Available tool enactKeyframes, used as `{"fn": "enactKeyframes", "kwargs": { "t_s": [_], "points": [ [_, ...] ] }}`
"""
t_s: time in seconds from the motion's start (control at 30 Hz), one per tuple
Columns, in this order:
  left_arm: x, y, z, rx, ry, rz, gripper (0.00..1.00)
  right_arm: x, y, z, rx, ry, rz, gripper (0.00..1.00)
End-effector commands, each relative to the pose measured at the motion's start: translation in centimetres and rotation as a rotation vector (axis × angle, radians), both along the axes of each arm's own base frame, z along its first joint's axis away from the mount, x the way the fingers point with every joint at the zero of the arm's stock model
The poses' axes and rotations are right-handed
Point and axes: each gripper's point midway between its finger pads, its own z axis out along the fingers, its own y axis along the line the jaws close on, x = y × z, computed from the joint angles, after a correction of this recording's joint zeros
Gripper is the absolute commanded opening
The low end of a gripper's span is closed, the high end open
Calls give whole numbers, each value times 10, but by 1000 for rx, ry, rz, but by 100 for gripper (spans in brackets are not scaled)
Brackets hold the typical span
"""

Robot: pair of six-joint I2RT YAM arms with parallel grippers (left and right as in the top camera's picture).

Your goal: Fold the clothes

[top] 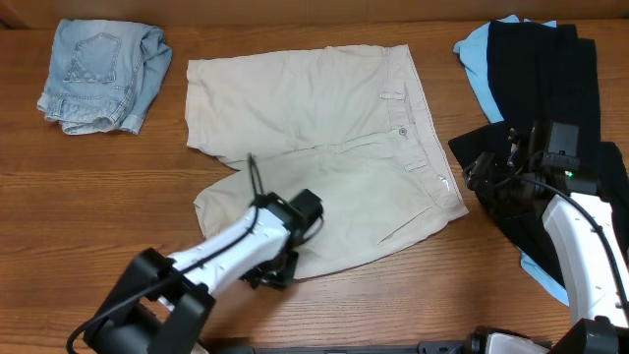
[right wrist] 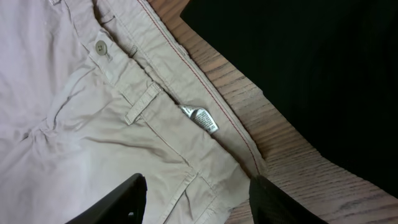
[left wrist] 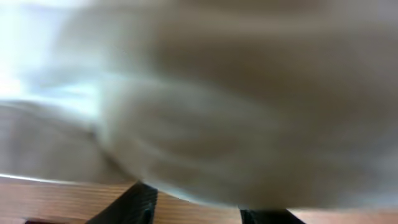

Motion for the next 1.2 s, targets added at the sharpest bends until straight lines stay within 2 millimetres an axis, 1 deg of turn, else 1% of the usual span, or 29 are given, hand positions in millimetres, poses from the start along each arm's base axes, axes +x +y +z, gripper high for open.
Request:
{"fn": "enactKeyframes", "kwargs": {
  "t_s": [0.0, 0.07, 0.2, 0.37, 0.4, 0.43, 0.5, 0.57, 0.63, 0.7, 0.77, 0.83, 0.93, 0.97, 1.03, 1.17],
  "points": [
    [21, 20, 0, 20, -46, 138, 49, 5, 1, 9, -2, -29, 9, 57],
    [31, 20, -3, -30, -54, 197, 48, 5, 1, 9, -2, -29, 9, 57],
    [45, 14, -6, -137, -66, 261, 46, 5, 1, 9, -2, -29, 9, 57],
    [61, 16, -8, -138, -128, 255, 41, 5, 1, 9, -3, -29, 9, 57],
    [63, 17, -8, -128, -141, 252, 40, 5, 1, 9, -3, -29, 9, 57],
    [64, 19, -8, -117, -147, 251, 37, 5, 1, 9, -3, -29, 9, 57],
    [61, 28, -7, -66, -152, 273, 25, 5, 1, 9, -5, -30, 12, 57],
    [56, 40, -3, 4, -153, 316, 21, 5, 1, 9, -4, -30, 12, 57],
    [52, 52, 4, 81, -158, 359, 20, 5, 1, 9, -5, -32, 12, 57],
    [55, 61, 14, 146, -186, 395, 23, 7, 1, 10, -6, -40, 12, 57],
    [61, 61, 17, 150, -208, 396, 29, 8, 0, 10, -7, -45, 12, 57],
    [66, 59, 16, 139, -229, 398, 35, 8, 0, 10, -7, -45, 12, 57],
    [76, 55, 14, 114, -265, 403, 49, 8, 0, 10, -7, -45, 12, 57],
    [79, 54, 14, 106, -276, 404, 52, 8, 0, 10, -7, -45, 12, 57],
    [82, 51, 13, 89, -286, 408, 54, 8, 0, 10, -7, -45, 12, 57],
    [79, 50, 11, 84, -273, 405, 54, 8, 0, 10, -8, -46, 12, 57]
  ]
}}
